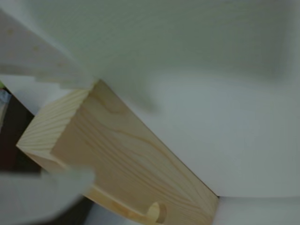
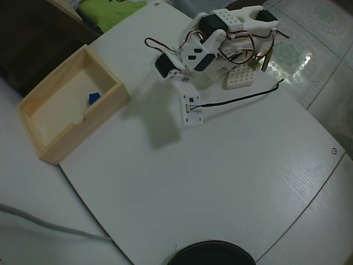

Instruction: Pick up the small blue cube and put it into the box

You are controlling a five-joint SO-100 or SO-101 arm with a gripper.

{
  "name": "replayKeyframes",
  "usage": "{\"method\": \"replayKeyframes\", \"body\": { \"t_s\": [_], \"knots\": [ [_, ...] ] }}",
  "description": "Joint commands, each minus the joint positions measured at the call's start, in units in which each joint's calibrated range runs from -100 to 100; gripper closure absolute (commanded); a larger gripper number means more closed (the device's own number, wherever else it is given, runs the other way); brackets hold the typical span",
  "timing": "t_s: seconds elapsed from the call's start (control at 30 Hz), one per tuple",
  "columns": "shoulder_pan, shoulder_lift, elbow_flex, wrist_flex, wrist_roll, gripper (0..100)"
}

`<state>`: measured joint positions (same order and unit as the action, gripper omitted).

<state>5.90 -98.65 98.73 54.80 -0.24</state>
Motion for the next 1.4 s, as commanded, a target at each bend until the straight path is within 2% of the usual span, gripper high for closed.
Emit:
{"method": "replayKeyframes", "body": {
  "t_s": [0.0,1.37],
  "knots": [
    [0.0,-0.4,0.5,-1.6,0.2,100],
    [-1.5,-0.4,0.9,-2.7,2.0,99]
  ]
}}
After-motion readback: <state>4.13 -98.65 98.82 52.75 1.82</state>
